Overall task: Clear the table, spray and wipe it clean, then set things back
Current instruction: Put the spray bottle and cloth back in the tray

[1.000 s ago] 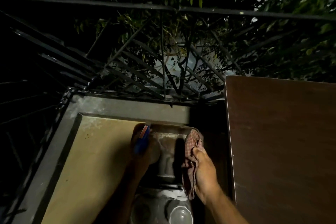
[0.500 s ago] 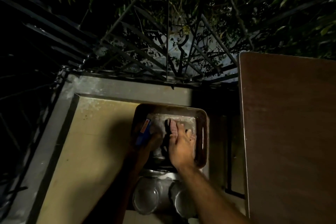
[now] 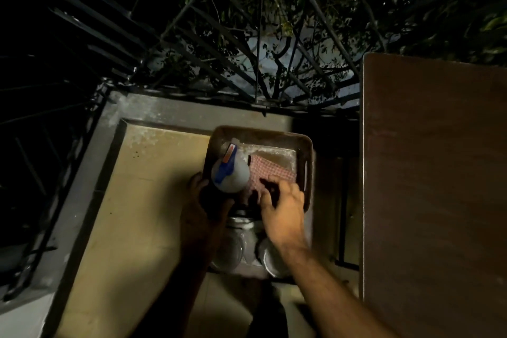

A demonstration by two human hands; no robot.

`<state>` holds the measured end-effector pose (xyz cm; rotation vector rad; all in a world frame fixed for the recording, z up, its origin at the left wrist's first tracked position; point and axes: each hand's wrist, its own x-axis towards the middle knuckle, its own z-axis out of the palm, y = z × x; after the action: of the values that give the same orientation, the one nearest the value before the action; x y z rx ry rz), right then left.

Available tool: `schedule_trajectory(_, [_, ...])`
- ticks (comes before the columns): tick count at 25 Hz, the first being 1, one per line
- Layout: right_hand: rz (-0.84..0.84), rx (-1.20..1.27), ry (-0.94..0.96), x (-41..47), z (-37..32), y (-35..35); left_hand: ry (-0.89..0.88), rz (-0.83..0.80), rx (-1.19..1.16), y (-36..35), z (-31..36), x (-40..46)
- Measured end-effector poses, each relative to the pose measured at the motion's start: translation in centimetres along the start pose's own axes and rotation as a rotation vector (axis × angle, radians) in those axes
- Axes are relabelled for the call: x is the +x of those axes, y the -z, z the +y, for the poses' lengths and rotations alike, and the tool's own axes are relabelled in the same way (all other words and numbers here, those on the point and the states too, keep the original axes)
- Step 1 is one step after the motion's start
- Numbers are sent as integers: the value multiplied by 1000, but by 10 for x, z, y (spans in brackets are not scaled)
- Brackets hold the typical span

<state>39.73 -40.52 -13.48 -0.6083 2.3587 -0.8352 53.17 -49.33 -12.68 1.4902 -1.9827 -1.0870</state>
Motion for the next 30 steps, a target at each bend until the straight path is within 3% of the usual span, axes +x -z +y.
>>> schedule_trajectory(3, [68,-78,57,-35,12,6,-23,-18,94,6,-19,-39])
schedule_trajectory(9, [56,-20,-71,-82,47,19,106,-195,118,3,-29,-83])
schedule_trajectory(13, [12,120,-128,-102,73,16,156,-214,109,-3,-31,-89])
schedule_trajectory(17, [-11,260,-146,-115,85,-7,238,-340,67,-7,-45,-88])
schedule_trajectory(25, [11,459,-142,-105,97,-28,331,-274,-103,-22,-65,-89])
schedule_trajectory(30, [39,389,-48,-111,91,-15,250,-182,116,-12,-74,-102])
